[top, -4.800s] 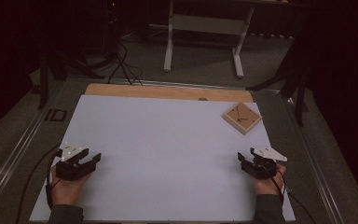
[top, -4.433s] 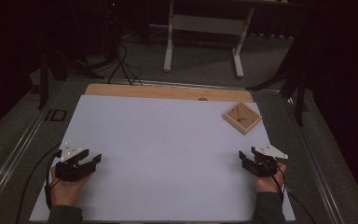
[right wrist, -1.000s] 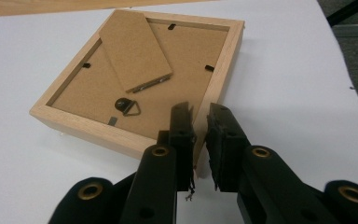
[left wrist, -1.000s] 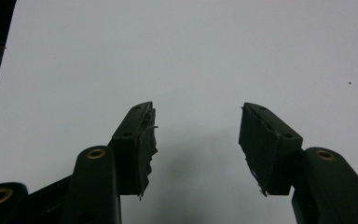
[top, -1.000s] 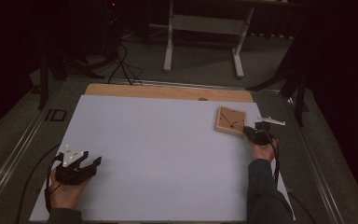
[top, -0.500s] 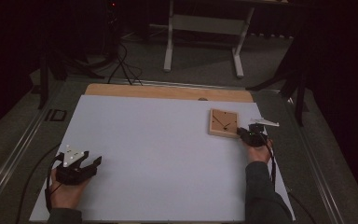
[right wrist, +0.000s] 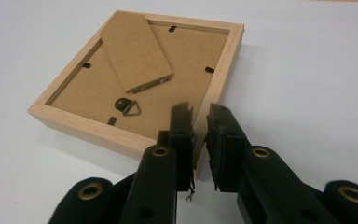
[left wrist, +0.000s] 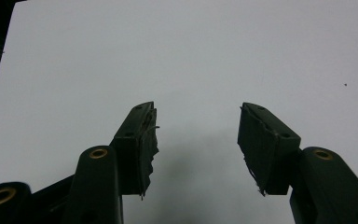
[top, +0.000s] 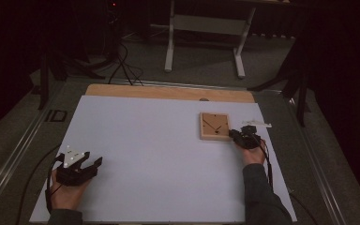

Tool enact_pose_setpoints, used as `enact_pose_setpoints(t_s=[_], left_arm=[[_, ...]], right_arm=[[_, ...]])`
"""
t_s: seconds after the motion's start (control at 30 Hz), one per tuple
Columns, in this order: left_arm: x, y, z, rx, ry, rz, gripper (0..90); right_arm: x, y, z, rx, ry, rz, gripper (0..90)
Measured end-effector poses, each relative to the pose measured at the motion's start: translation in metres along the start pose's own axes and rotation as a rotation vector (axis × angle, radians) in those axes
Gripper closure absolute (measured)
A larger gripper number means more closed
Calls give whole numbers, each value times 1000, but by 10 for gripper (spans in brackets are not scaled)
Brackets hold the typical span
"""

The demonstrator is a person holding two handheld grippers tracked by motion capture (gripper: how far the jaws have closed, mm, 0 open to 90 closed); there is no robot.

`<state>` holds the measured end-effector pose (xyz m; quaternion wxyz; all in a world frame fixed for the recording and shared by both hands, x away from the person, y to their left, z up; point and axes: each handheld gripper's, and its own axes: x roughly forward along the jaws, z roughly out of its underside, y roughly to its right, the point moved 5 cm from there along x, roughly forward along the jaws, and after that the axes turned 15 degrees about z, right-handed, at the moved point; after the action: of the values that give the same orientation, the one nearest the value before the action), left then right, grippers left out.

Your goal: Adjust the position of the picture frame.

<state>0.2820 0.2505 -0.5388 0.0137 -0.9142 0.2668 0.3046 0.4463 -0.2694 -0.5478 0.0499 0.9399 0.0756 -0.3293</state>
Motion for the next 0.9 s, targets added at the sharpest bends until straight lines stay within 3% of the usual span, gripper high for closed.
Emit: enact_pose_setpoints(t_s=[0.3,0.77,0.9], left_arm=[[1,0,0,0,-3,3,465],[2,1,0,3,-4,6,466],[2,1,0,3,-4,6,466]], right_arm=[[-3,-19,1,-66,3,-42,803],[-9,-53,2,-207,14,-116,802],[-12,-69,4,-259,24,-158,803]])
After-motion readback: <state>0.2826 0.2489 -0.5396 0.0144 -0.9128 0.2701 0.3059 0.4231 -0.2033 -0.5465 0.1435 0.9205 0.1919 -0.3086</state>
